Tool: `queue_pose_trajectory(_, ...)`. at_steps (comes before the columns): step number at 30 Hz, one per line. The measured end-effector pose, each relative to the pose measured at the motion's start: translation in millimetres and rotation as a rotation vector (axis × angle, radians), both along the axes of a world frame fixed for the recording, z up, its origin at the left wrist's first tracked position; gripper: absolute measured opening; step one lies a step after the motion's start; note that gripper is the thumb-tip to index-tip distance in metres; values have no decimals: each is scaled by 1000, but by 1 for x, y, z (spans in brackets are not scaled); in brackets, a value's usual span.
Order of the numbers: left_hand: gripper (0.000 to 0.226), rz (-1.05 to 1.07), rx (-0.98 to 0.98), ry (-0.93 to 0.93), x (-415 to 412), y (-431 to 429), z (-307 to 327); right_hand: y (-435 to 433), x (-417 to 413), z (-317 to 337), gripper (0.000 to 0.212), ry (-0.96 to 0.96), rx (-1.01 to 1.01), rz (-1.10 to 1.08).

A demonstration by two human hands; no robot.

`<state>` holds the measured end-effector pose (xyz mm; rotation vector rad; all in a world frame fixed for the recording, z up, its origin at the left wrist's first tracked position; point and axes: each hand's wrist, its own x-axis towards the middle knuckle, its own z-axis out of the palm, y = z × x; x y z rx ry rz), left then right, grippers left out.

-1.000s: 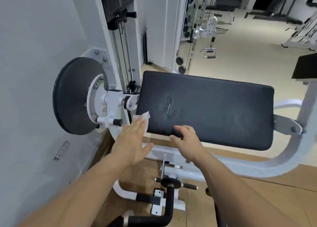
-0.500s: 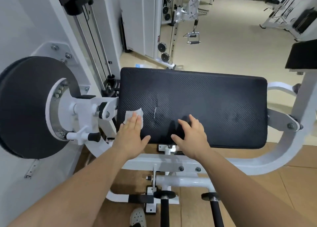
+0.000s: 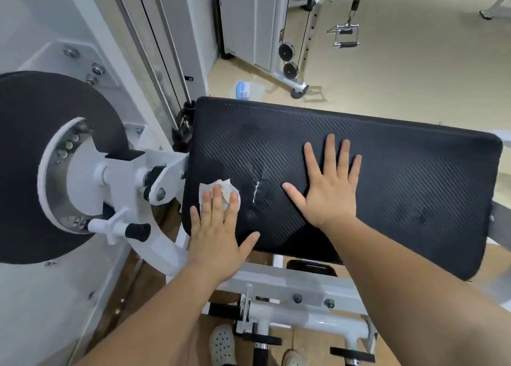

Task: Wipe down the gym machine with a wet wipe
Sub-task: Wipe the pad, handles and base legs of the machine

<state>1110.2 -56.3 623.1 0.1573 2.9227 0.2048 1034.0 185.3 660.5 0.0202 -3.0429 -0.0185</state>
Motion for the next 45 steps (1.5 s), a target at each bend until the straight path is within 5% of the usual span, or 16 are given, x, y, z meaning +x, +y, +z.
queue_pose_trajectory(11, 107, -19, -9, 160, -150, 52, 71, 9, -2, -18, 92, 135, -70, 60)
queue_pose_trajectory(20, 68, -107, 116, 250, -61, 33, 33, 9, -1, -22, 92, 176, -103, 73)
queue_pose_trajectory(23, 79, 40, 238, 295, -66, 26, 39, 8, -1, -23, 91, 187, -98, 67)
queue_pose_trajectory(29, 103, 236, 85, 218, -145, 32, 59, 9, -2, -25, 89, 226, -117, 68)
queue_pose_trajectory(37, 84, -174, -6, 257, -121, 92, 51, 9, -2, -25, 91, 225, -125, 69)
queue_pose_trajectory(45, 93, 87, -85, 178, -96, 3, 28, 8, -1, -24, 88, 239, -125, 68)
